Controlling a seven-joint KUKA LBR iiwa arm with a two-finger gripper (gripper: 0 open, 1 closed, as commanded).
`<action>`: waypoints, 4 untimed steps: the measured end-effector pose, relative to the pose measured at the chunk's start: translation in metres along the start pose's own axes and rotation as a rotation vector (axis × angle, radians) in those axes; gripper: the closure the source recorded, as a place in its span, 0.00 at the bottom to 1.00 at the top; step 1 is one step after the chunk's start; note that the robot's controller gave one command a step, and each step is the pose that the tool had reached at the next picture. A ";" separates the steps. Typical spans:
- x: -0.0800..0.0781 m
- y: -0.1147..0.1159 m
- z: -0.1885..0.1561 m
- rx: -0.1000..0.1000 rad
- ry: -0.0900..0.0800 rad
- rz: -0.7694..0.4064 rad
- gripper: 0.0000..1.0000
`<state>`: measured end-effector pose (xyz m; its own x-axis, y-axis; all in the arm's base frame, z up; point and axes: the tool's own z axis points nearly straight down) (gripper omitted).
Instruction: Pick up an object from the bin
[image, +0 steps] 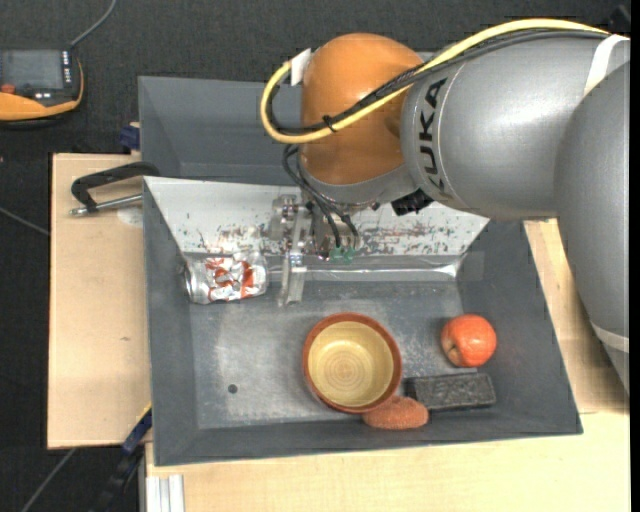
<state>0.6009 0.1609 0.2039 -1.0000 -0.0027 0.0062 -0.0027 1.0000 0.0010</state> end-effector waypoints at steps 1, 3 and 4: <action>0.017 0.044 0.094 -0.001 0.007 0.033 0.00; 0.058 -0.008 0.071 -0.001 0.000 0.090 1.00; 0.071 -0.032 0.093 -0.004 -0.002 -0.119 1.00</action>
Offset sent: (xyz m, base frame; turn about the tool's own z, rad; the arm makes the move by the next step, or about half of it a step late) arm -0.0159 0.0410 -0.0904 0.0373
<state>0.5295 0.1287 0.1115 -0.9926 -0.1212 0.0037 -0.1212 0.9926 0.0058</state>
